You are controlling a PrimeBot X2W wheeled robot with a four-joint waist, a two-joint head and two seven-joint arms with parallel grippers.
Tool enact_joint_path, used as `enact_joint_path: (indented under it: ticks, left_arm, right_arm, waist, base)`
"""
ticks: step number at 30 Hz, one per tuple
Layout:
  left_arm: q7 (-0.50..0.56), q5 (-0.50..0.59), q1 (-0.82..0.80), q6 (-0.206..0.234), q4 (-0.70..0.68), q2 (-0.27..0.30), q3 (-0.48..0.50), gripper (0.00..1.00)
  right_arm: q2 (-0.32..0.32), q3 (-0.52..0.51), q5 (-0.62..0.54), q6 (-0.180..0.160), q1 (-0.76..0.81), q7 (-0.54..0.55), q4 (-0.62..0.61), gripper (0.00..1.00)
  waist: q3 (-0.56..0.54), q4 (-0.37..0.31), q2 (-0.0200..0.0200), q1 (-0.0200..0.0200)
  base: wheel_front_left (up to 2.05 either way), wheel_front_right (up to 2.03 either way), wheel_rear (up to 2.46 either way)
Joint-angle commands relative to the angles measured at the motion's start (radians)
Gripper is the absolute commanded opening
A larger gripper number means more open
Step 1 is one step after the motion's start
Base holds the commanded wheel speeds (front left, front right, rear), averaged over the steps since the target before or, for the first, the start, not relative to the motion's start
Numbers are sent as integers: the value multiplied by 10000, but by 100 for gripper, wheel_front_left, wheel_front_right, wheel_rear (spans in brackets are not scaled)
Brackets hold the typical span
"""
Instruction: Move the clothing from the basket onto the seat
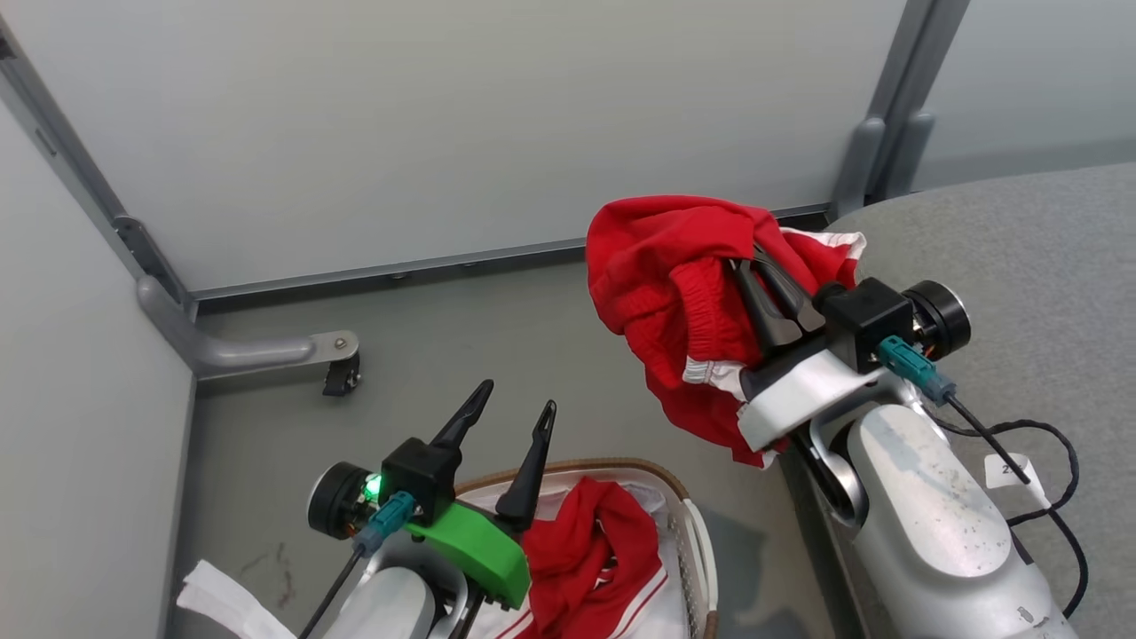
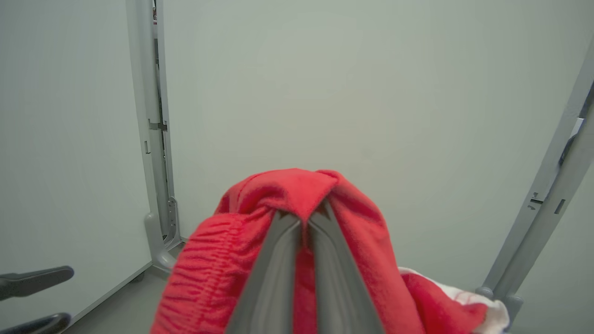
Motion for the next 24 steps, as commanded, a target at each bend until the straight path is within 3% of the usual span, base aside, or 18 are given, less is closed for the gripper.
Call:
enact_joint_path:
  ticks: [1,14,24]
  left_arm:
    - [-8,124,186,-44,-37,-90,58,100]
    - [-9,404,479,-226,-140,-436,64,100]
    - [-9,622,158,-261,-191,-487,-74,100]
  right_arm:
    - [-41,-85,-71,-10,190,-49,-79,0]
    - [-162,-872,-569,-12,594,-49,-328,0]
    - [-335,-1622,-672,-12,775,-49,-493,0]
  waist:
    - [14,-418,-1,0]
    - [281,-2843,-1,0]
    - [871,-3587,-1,0]
  base:
    - [0,0,0]
    - [0,0,0]
    - [0,0,0]
